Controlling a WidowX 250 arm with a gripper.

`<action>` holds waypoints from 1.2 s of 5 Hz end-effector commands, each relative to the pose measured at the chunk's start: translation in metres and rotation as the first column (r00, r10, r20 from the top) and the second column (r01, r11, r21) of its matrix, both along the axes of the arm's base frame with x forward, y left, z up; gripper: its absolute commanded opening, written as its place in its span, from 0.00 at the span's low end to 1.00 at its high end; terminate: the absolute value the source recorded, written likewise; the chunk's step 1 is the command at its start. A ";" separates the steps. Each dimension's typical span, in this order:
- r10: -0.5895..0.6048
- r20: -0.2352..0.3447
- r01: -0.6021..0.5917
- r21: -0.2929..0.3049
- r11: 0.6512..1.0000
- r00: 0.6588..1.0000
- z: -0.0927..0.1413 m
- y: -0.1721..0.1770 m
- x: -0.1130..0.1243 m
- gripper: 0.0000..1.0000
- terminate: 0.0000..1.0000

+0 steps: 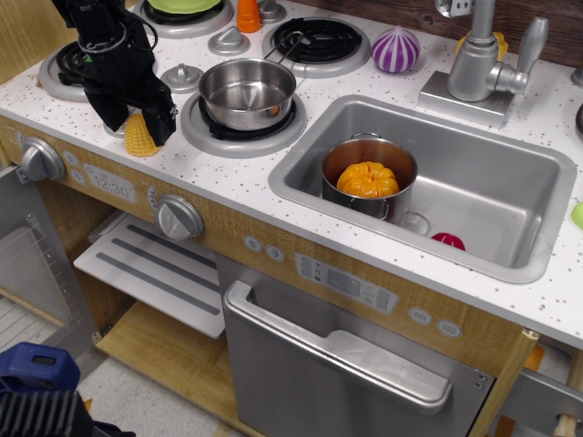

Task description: Put corn in pan which-is on stove

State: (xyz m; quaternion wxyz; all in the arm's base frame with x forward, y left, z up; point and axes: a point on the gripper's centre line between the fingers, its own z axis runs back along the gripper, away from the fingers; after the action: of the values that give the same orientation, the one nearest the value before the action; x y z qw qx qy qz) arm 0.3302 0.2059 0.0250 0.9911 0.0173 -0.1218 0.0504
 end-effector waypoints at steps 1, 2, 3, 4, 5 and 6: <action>0.002 0.045 -0.003 0.018 1.000 0.999 0.008 0.005 0.002 1.00 0.00; 0.016 0.042 -0.017 0.014 1.000 0.999 0.007 0.005 0.002 0.00 0.00; 0.018 0.041 -0.018 0.000 1.000 0.999 0.005 0.006 0.003 0.00 0.00; 0.020 0.039 -0.020 -0.006 1.000 0.999 0.004 0.007 0.004 0.00 0.00; 0.031 0.030 -0.032 0.025 0.999 0.999 0.017 0.004 0.002 0.00 0.00; 0.063 0.047 -0.067 0.089 0.994 0.997 0.046 -0.002 -0.003 0.00 0.00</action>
State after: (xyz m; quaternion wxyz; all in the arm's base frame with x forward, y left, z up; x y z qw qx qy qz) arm 0.3219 0.2004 0.0561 0.9878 0.0624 -0.1201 0.0767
